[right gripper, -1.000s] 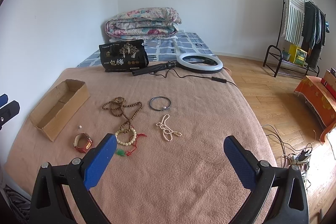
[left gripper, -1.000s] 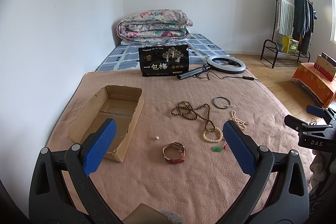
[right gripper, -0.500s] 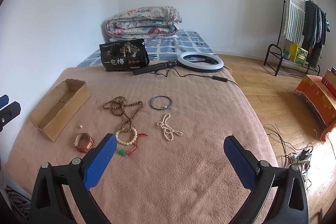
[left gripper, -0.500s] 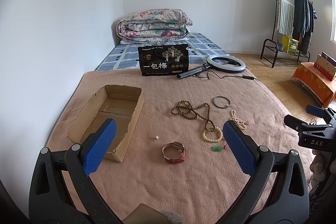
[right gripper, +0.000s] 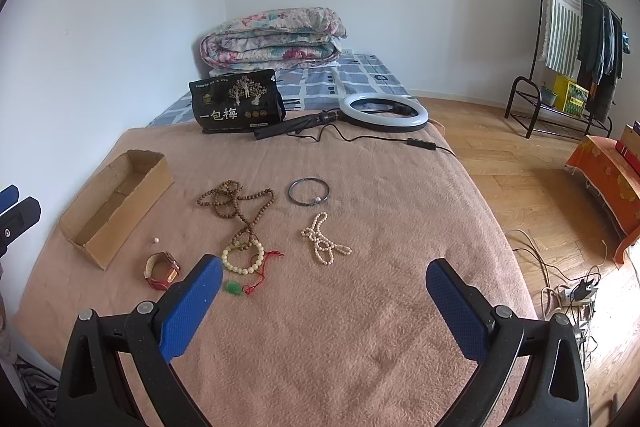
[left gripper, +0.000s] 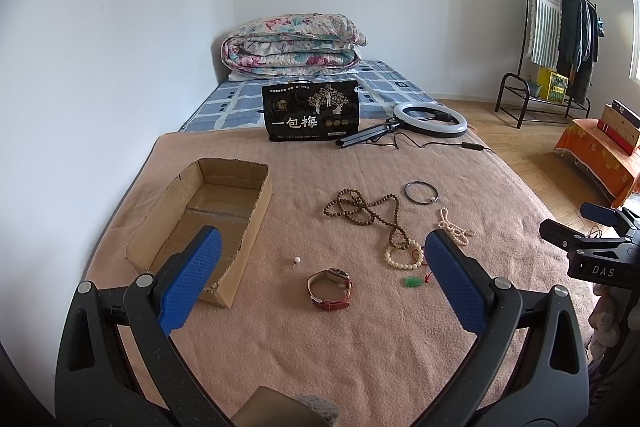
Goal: Organize jewelry
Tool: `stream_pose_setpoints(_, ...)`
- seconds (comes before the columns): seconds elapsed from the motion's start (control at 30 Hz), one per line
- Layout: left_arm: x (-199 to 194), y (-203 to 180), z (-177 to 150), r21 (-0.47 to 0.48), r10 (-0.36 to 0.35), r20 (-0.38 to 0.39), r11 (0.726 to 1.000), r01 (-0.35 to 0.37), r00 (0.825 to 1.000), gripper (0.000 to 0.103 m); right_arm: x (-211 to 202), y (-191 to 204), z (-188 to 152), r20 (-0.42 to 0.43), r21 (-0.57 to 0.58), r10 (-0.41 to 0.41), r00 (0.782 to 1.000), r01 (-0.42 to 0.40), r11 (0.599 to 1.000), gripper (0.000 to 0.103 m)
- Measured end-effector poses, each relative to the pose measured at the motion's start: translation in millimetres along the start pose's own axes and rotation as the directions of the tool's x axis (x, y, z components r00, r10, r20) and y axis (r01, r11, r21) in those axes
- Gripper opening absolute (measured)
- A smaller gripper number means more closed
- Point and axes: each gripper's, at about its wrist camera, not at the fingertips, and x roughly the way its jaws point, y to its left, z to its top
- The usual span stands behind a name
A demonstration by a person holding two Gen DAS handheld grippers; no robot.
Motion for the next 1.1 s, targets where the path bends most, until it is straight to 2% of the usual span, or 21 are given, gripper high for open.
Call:
stream_pose_setpoints(0.23, 9.7, -1.0, -6.5, 0.001, -0.003, -0.016, 1.000, 0.003, 1.000, 0.103, 2.4, -0.5, 1.4, -0.012, 0.007, 0.024, 1.000, -0.024, 1.000, 0.103)
stream_pose_setpoints(0.4, 25.0, -1.4, -15.0, -0.007, 0.001, -0.063, 1.000, -0.001, 0.998, 0.103, 7.7, -0.3, 2.6, -0.024, 0.000, 0.021, 0.999, -0.021, 1.000, 0.103)
stream_pose_setpoints(0.5, 34.1, -0.6, -18.0, -0.003, 0.007, -0.090, 1.000, -0.007, 0.996, 0.092, 13.6, -2.4, 4.5, -0.041, 0.015, 0.031, 0.999, -0.030, 0.999, 0.102)
stream_pose_setpoints(0.6, 46.5, 2.0, -22.5, -0.014, 0.000, -0.142, 1.000, -0.002, 0.990, 0.086, 21.2, -2.2, 5.7, -0.056, 0.008, 0.021, 0.998, -0.020, 1.000, 0.096)
stream_pose_setpoints(0.83, 82.6, 3.9, -40.7, -0.038, -0.037, -0.286, 0.999, 0.027, 0.957, 0.068, 38.7, -2.6, 5.0, -0.085, -0.003, 0.021, 0.996, -0.021, 1.000, 0.096)
stream_pose_setpoints(1.0, 108.6, 0.6, -53.6, -0.051, -0.068, -0.378, 0.997, 0.052, 0.923, 0.063, 51.2, 0.6, 5.4, -0.104, -0.038, 0.019, 0.994, -0.023, 0.999, 0.096)
stream_pose_setpoints(1.1, 118.1, -2.5, -58.1, -0.053, -0.076, -0.407, 0.997, 0.060, 0.910, 0.063, 62.7, -1.2, 7.5, -0.132, -0.042, 0.027, 0.991, -0.033, 0.999, 0.096)
